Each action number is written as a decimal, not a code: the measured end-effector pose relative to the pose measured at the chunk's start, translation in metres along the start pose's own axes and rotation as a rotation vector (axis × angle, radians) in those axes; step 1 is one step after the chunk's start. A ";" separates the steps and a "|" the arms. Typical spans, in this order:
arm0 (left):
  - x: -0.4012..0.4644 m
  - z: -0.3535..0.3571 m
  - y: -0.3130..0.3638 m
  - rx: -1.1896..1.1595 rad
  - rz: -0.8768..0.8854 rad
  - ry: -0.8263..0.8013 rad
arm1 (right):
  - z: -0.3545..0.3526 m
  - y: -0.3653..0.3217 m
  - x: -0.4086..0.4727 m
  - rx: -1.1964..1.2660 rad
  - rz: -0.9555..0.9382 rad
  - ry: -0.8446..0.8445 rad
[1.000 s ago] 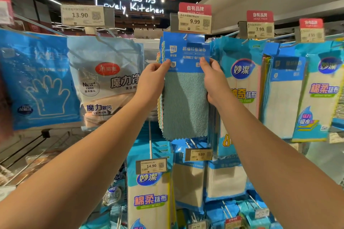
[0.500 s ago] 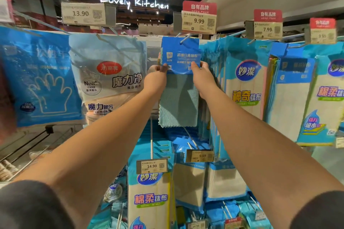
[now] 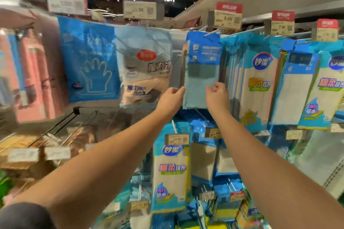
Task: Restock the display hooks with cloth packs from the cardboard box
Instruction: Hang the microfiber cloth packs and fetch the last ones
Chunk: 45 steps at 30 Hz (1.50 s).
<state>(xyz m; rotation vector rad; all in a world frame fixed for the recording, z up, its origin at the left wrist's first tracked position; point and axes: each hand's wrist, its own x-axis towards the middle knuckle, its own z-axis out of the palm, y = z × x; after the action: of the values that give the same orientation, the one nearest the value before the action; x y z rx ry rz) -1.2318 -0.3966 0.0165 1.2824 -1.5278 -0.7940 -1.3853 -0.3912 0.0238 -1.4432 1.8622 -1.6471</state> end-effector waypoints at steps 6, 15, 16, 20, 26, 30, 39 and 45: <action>-0.147 -0.120 -0.109 0.207 -0.101 -0.064 | 0.033 0.015 -0.192 -0.186 0.081 -0.441; -0.387 -0.348 -0.266 0.630 -0.386 -0.161 | 0.156 -0.005 -0.473 -0.548 -0.238 -1.034; -0.411 -0.370 -0.279 0.681 -0.414 -0.168 | 0.170 -0.011 -0.502 -0.572 -0.287 -1.101; -0.496 -0.449 -0.320 0.781 -0.567 -0.202 | 0.226 -0.034 -0.601 -0.598 -0.403 -1.342; -0.580 -0.546 -0.365 0.789 -0.814 -0.132 | 0.307 -0.061 -0.712 -0.565 -0.473 -1.603; -0.593 -0.611 -0.392 0.742 -0.944 -0.019 | 0.368 -0.084 -0.766 -0.532 -0.529 -1.706; -0.557 -0.797 -0.472 0.644 -1.108 0.098 | 0.561 -0.184 -0.825 -0.421 -0.654 -1.846; -0.533 -0.903 -0.536 0.609 -1.156 0.146 | 0.674 -0.240 -0.856 -0.380 -0.593 -1.813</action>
<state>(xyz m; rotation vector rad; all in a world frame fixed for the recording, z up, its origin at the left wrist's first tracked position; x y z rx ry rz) -0.2028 0.0762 -0.3053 2.6909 -0.8067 -0.8915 -0.3703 -0.0840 -0.3225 -2.3378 0.5847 0.3464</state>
